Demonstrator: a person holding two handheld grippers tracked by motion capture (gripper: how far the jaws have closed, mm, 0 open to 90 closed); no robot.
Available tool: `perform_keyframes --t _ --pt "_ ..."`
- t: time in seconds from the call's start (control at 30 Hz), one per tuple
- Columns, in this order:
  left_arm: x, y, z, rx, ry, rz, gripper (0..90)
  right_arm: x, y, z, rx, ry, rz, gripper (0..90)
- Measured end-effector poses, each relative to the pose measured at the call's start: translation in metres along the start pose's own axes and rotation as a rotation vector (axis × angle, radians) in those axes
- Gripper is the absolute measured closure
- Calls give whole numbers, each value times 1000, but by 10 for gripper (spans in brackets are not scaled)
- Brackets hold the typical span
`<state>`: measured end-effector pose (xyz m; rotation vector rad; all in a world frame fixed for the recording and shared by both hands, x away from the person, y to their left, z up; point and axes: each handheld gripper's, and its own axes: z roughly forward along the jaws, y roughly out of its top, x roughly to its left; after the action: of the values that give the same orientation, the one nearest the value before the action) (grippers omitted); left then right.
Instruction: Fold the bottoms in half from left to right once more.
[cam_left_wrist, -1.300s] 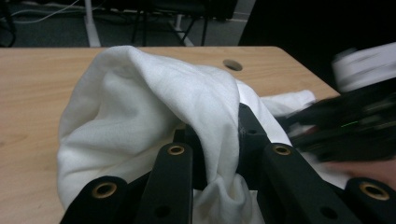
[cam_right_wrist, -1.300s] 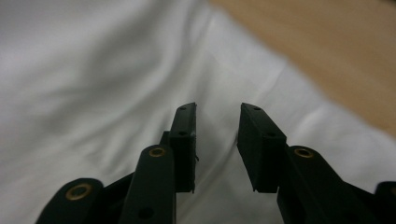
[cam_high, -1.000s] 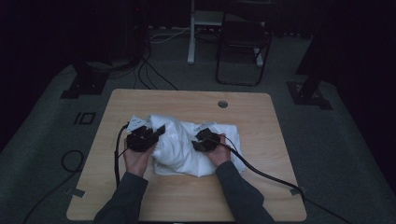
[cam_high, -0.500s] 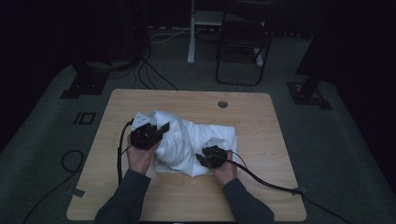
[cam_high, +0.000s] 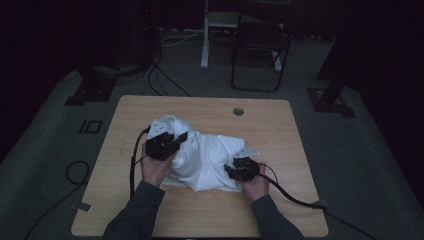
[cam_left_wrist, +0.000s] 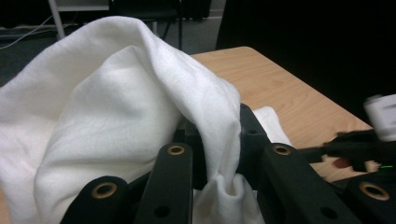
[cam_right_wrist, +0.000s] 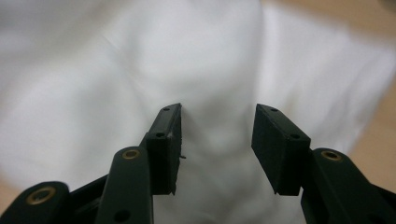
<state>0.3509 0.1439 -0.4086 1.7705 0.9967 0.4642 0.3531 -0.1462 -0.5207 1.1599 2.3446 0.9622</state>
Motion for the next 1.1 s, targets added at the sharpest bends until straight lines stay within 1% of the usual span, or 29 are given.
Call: perform_keyframes --t 0.07,0.1,0.13,0.17,0.23,0.27,0.3,0.33,0.4,0.47,0.5,0.53,0.57,0.6,0.7,0.73,0.77,0.8,0.87,0.9,0.97,1.0,1.03,1.07,1.1 --pt "-5 2 4 7 -11 13 796 0 -5 13 25 15 16 562" --pt "-9 3 8 11 -19 19 796 2 -6 18 -3 24 19 574" --pt "-13 3 12 19 -27 27 796 3 -5 21 -19 37 28 574" --pt "-17 4 16 27 -38 37 796 3 -4 23 -23 53 25 574" --pt "-27 3 27 41 -62 56 796 2 0 22 -4 86 2 569" --pt "-33 2 32 45 -80 66 796 -1 1 18 -7 101 9 555" --pt "-39 -1 38 51 -101 75 796 -6 1 12 -32 98 32 551" --pt "-43 -2 42 59 -113 79 795 -13 0 1 -72 88 56 546" --pt "-56 -7 54 84 -136 94 795 -25 -1 -15 -125 76 80 531" --pt "-69 -14 66 115 -166 123 795 -39 -1 -32 -169 63 113 511" --pt "-78 -19 73 132 -187 138 795 -45 0 -40 -189 67 132 502" --pt "-83 -22 78 142 -200 147 795 -52 0 -49 -220 71 154 496" --pt "-88 -27 84 158 -218 160 795 -55 1 -54 -239 72 164 491" --pt "-93 -33 90 171 -236 161 795 -59 2 -60 -262 73 175 482" --pt "-102 -51 110 218 -281 137 794 -61 5 -75 -322 91 185 459" --pt "-102 -51 110 218 -281 137 794 -61 5 -75 -322 91 185 459" --pt "-109 -64 122 258 -290 157 794 -60 6 -77 -331 101 184 452" --pt "-111 -69 125 266 -291 159 792 -57 9 -77 -339 119 174 431" --pt "-111 -74 128 275 -294 160 791 -55 11 -74 -337 131 171 426" --pt "-111 -75 128 271 -292 159 790 -53 12 -70 -327 141 170 420" --pt "-110 -74 126 270 -299 158 784 -50 13 -55 -258 153 163 424" --pt "-109 -73 125 274 -305 156 777 -48 12 -47 -219 153 164 483" --pt "-109 -72 125 283 -311 152 761 -48 12 -40 -187 165 159 605" --pt "-109 -72 124 288 -315 151 729 -48 11 -33 -171 179 152 698" --pt "-109 -70 120 283 -316 154 695 -48 10 -29 -159 173 159 781"
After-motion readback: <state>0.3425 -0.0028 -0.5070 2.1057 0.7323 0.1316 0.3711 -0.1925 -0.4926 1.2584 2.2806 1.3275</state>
